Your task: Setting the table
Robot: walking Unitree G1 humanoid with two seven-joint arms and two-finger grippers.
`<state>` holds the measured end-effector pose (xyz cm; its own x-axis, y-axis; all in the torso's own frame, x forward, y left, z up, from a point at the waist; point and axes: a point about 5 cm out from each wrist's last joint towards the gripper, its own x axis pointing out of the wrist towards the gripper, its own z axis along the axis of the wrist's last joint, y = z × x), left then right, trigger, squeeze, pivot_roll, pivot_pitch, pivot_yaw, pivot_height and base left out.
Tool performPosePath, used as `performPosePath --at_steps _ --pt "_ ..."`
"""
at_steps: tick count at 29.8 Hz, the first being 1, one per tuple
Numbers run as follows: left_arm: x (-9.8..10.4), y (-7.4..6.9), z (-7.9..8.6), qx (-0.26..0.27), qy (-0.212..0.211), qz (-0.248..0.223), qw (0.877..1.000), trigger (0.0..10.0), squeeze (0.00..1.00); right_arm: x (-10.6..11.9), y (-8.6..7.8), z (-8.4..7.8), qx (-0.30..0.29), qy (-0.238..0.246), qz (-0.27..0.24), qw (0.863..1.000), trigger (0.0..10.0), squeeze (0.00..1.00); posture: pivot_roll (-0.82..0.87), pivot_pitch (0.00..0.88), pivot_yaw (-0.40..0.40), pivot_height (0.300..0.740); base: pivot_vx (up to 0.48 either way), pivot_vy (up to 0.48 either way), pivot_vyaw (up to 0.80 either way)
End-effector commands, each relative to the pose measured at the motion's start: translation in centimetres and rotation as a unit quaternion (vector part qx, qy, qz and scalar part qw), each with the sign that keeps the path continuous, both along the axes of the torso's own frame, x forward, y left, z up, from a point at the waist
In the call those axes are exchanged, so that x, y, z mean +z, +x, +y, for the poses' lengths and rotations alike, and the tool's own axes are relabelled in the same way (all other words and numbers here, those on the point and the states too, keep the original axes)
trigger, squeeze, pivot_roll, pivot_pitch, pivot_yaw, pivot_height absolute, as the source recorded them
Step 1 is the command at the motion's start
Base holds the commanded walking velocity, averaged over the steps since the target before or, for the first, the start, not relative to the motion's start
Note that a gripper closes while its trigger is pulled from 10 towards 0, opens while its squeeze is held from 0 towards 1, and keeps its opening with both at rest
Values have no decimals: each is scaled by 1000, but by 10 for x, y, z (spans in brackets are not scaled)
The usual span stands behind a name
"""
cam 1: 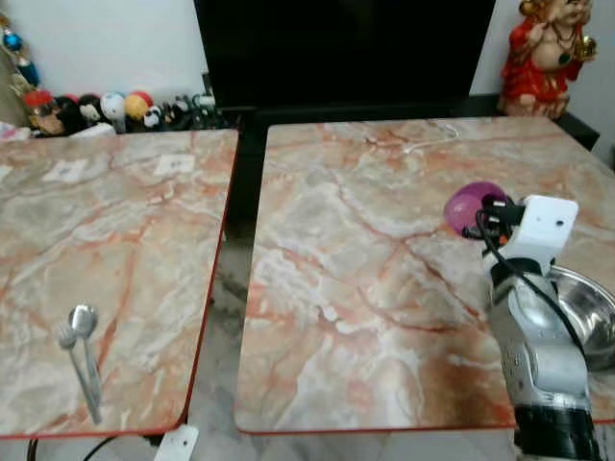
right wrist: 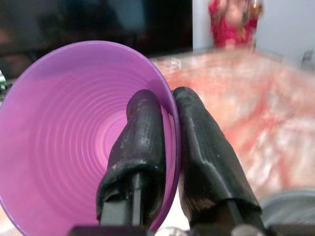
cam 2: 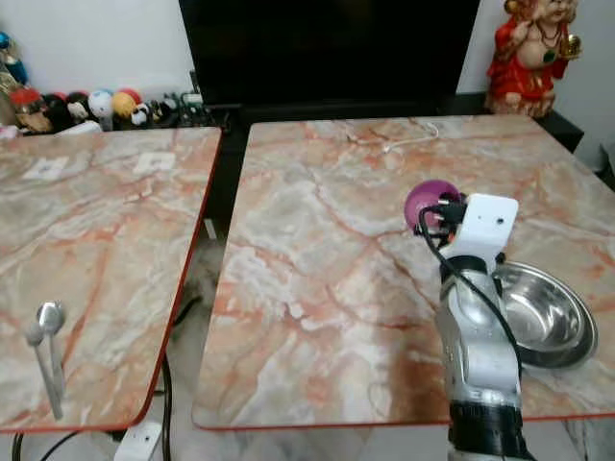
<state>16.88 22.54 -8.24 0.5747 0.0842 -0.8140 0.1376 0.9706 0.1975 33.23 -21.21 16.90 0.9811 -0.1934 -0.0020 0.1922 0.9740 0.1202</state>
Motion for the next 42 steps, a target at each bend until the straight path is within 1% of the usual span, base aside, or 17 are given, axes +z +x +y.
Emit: performPosePath --at_steps 1,3,5,7,12,16,20,23,27,29,34,37,40,41,42 --pt "-1 -3 1 0 0 9 1000 10000 0 -6 5 -2 -9 21 32 999 10000 0 -29 5 25 740 0 0 0" --pt "-1 -3 1 -2 1 9 1000 10000 0 -5 9 -3 -19 33 37 999 10000 0 -29 5 25 740 0 0 0" --pt "-2 -4 1 -3 1 9 1000 10000 0 -6 13 -4 -41 58 56 996 10000 0 -27 10 24 740 0 0 0" --pt "-2 -5 2 -4 1 10 1000 10000 0 -8 15 -3 -42 73 69 994 10000 0 -27 10 24 740 0 0 0" --pt "-2 -5 1 -6 1 12 1000 10000 0 -12 14 1 -48 84 91 991 10000 0 -27 7 22 740 0 0 0" --pt "-2 -5 1 -7 0 12 1000 10000 0 -17 14 2 -61 114 112 985 10000 0 -31 9 22 740 0 0 0" --pt "-2 -4 0 -8 0 11 1000 10000 0 -14 14 3 -72 116 112 984 10000 0 -30 10 21 740 0 0 0" --pt "-2 -5 0 -9 -1 11 1000 10000 0 -7 10 7 -84 128 113 982 10000 0 -33 11 21 740 0 0 0" --pt "-3 -6 0 -10 0 13 1000 10000 0 -7 3 9 -94 153 122 976 10000 0 -45 16 18 740 0 0 0" --pt "-3 -5 -1 -12 -1 12 1000 10000 0 -7 0 12 -88 171 127 973 10000 0 -48 17 18 740 0 0 0" --pt "-3 -4 -3 -13 -4 11 1000 10000 0 -4 -3 12 -88 162 132 974 10000 0 -49 18 13 740 0 0 0" --pt "-3 -5 -5 -12 -5 11 1000 10000 0 -9 -4 8 -96 156 149 972 10000 0 -57 15 9 740 0 0 0" --pt "-3 -5 -6 -13 -7 11 1000 10000 0 -16 -5 2 -109 130 162 972 10000 0 -53 14 7 740 0 0 0" --pt "-4 -5 -6 -12 -7 11 1000 10000 0 -18 -5 2 -105 105 167 975 10000 0 -50 10 7 740 0 0 0" --pt "-4 -5 -6 -12 -7 11 1000 10000 0 -19 -5 2 -101 97 169 976 10000 0 -50 10 7 740 0 0 0"
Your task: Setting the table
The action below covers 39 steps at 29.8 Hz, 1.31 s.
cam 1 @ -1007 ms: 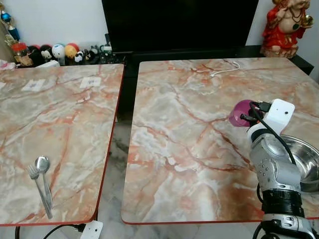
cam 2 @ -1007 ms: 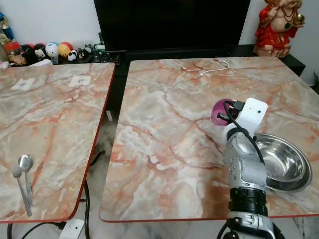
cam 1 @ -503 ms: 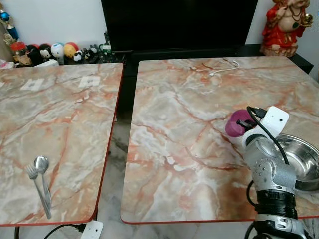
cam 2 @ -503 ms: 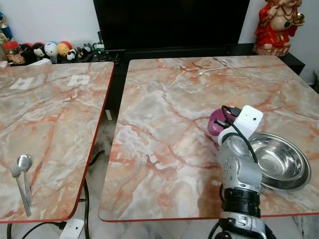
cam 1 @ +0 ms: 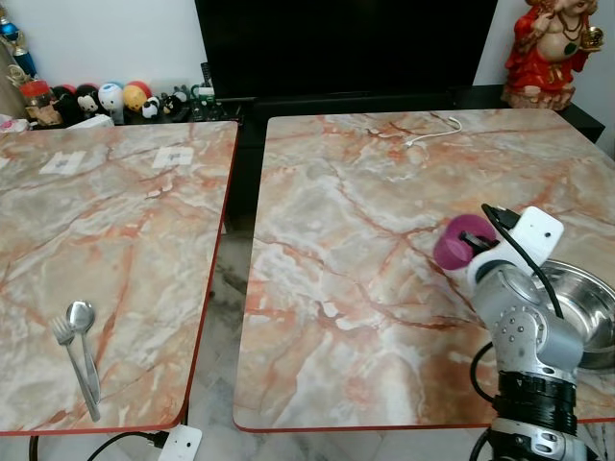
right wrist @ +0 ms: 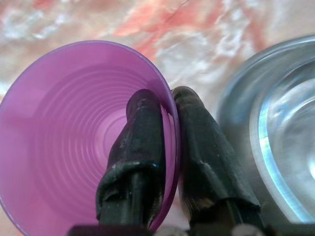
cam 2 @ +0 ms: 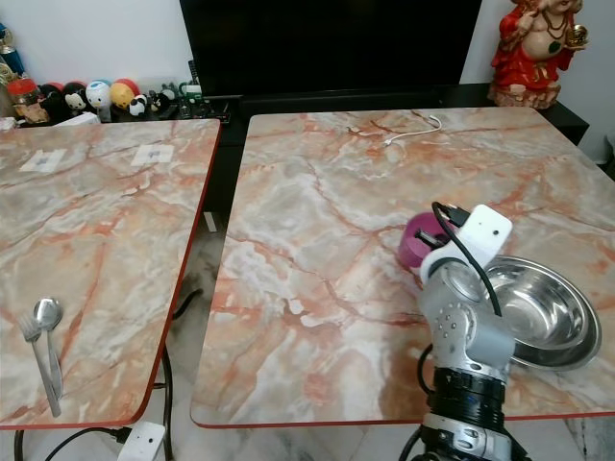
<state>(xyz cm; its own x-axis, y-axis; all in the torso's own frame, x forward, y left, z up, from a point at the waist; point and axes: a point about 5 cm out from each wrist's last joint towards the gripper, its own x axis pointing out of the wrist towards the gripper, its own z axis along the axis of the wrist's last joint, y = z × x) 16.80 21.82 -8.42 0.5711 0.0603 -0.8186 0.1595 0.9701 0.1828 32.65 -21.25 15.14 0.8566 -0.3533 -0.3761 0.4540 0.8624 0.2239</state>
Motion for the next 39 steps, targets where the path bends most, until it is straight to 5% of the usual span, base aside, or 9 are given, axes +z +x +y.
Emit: performPosePath --at_steps 1,33,34,35,38,39 --pt "-2 -5 1 -1 0 8 1000 10000 0 -3 1 4 13 -13 7 1000 10000 0 -49 9 8 740 0 0 0" --pt "-2 -7 2 -5 5 9 1000 10000 0 -15 4 5 6 6 17 1000 10000 0 -34 0 12 740 0 0 0" --pt "-2 -7 2 -5 5 9 1000 10000 0 -15 4 5 6 6 17 1000 10000 78 -34 0 12 740 0 0 0" --pt "-2 -6 2 -5 5 8 1000 10000 0 -16 4 5 5 6 17 1000 10000 286 -33 6 12 740 0 0 0" --pt "-2 -6 3 -5 5 8 1000 10000 0 -16 4 5 4 7 17 1000 10000 282 -33 7 11 740 0 0 0" --pt "-2 -6 3 -5 4 8 1000 10000 0 -16 4 4 4 5 19 1000 10000 176 -33 8 11 740 0 0 0"
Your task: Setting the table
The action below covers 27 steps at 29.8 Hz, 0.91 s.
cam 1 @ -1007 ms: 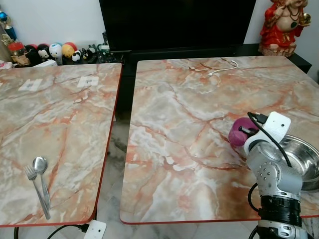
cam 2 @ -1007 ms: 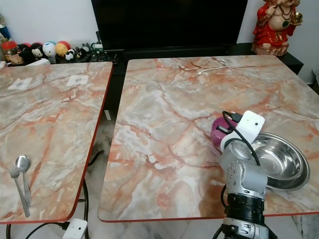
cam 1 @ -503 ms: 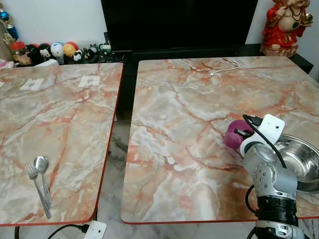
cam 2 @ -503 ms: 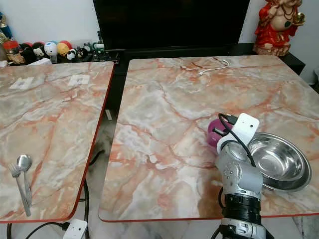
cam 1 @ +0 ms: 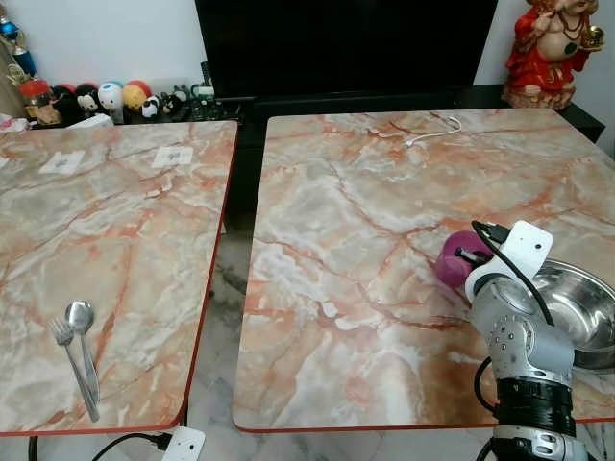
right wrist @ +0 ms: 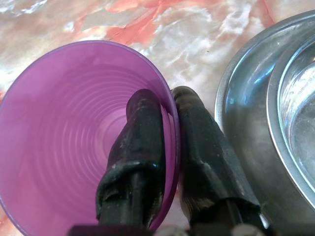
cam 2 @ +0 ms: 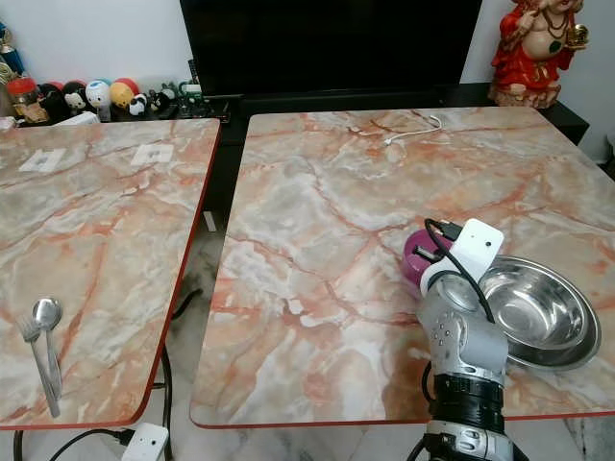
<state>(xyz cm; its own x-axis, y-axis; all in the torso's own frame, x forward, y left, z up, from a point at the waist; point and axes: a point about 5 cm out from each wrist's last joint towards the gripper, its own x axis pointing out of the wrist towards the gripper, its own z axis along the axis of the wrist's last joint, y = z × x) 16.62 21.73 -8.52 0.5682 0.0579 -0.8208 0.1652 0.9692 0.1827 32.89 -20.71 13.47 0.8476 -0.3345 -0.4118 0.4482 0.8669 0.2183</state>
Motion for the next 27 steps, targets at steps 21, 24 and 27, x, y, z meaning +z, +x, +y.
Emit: performPosePath --at_steps 21,24,27 --pt "0 -5 8 0 7 8 1000 10000 0 0 1 -3 -14 1 1 1000 10000 0 -30 12 13 740 0 0 0" --pt "0 -5 8 0 7 7 1000 10000 0 0 1 -3 -15 1 0 1000 10000 0 -29 12 13 740 0 0 0" --pt "0 -4 8 0 7 7 1000 10000 0 1 2 -3 -15 1 -1 1000 10000 0 -29 12 13 740 0 0 0"
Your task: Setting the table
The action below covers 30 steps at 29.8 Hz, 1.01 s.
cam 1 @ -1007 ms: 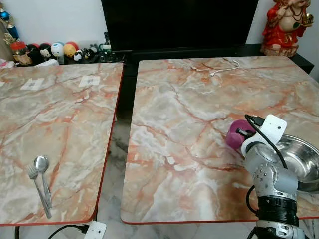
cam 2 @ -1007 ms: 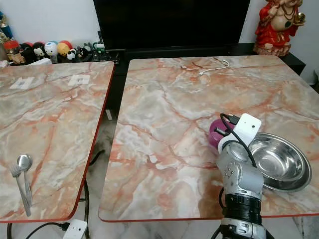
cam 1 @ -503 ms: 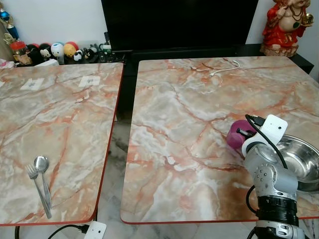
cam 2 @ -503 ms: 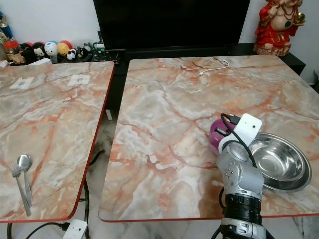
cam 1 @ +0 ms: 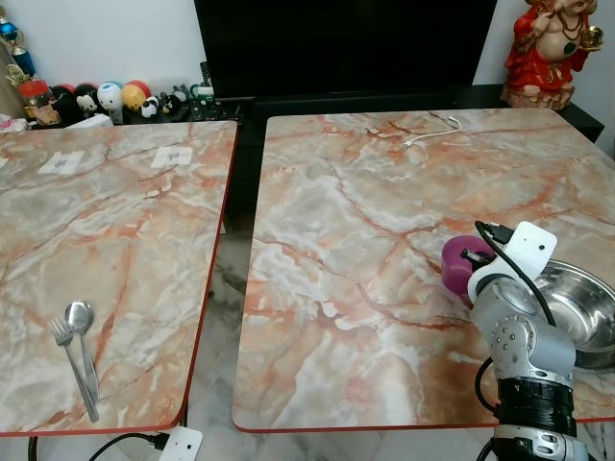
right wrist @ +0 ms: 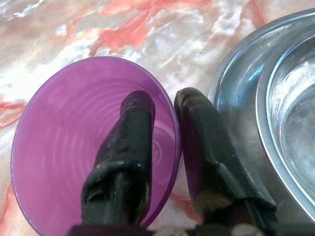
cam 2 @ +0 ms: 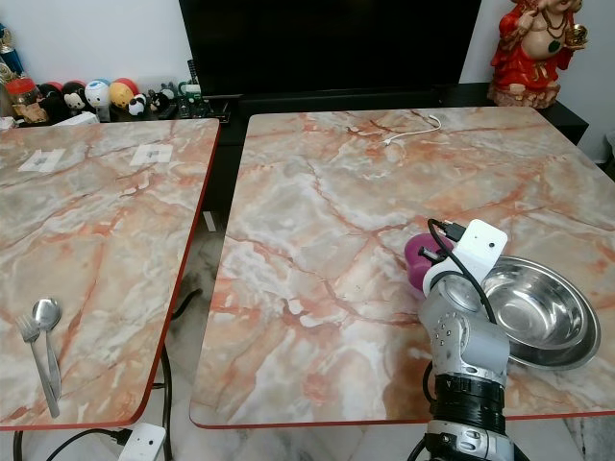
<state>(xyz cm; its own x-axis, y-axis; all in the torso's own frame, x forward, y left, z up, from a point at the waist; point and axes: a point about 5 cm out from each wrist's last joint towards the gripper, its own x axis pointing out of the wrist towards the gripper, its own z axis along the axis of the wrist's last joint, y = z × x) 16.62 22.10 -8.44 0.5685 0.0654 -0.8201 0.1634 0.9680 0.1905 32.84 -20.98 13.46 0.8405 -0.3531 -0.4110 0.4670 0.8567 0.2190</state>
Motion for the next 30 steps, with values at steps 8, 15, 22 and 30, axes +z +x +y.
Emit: performPosePath --at_steps 8,15,22,30 --pt "-1 -5 4 -1 4 7 1000 10000 0 7 5 -1 -12 4 -22 1000 10000 0 -26 15 13 740 0 0 0" --pt "-1 -6 5 -1 4 8 1000 10000 0 9 9 1 -9 24 -29 999 10000 996 -24 19 14 740 0 0 0" --pt "-2 -7 5 -3 4 9 1000 10000 0 2 10 8 3 65 -25 998 10000 0 -23 20 14 740 0 0 0" --pt "-2 -7 5 -3 5 9 1000 10000 0 -2 9 4 -15 79 -19 997 10000 0 -23 22 15 740 0 0 0"
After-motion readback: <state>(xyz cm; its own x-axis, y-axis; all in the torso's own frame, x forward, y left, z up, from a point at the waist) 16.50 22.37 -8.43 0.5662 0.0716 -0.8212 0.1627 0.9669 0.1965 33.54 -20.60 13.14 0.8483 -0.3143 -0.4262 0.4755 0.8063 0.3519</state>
